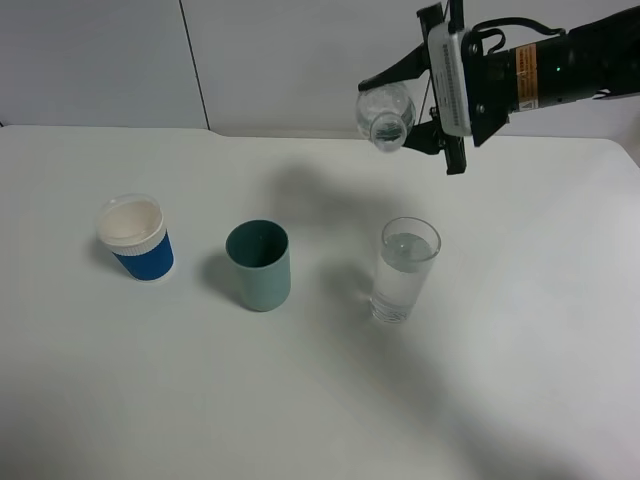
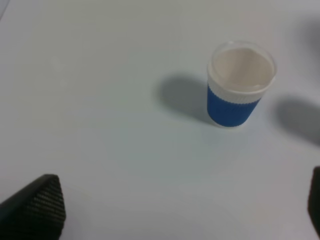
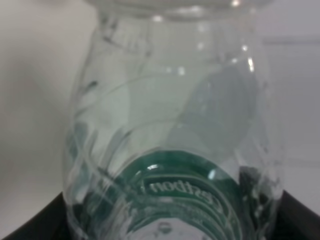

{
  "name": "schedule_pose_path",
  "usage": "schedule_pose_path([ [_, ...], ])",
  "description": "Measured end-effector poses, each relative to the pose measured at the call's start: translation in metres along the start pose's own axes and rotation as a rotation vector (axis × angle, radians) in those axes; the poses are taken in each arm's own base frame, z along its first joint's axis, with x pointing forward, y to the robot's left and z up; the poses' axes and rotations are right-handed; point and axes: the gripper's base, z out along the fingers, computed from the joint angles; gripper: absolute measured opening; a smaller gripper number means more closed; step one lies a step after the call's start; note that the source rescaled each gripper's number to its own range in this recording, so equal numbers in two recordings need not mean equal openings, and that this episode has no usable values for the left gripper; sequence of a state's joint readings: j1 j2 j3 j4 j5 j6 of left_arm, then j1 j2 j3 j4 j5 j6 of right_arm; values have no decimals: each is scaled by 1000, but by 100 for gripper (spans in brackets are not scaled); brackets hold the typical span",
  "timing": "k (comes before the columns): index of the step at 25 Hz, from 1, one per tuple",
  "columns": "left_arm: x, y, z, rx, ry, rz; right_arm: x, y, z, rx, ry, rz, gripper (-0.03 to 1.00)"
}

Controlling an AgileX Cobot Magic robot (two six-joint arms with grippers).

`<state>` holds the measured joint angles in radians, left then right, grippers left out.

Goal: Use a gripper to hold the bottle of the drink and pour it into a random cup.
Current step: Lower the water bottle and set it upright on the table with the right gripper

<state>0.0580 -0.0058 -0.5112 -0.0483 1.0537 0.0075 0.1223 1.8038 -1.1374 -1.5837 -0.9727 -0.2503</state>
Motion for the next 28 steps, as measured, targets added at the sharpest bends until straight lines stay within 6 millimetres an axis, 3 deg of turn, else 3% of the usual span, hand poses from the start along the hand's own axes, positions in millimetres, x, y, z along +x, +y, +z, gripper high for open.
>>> schedule_pose_path([
  [7,0,0,0,0,0,0,23,-11,-15,197,107,421,1],
  [14,0,0,0,0,0,0,56,-5,-32,399,181,838,1],
  [22,0,0,0,0,0,0,100,25,-48,551,412,1210,1],
  [28,0,0,0,0,0,0,120,53,-50,572,610,1373,1],
])
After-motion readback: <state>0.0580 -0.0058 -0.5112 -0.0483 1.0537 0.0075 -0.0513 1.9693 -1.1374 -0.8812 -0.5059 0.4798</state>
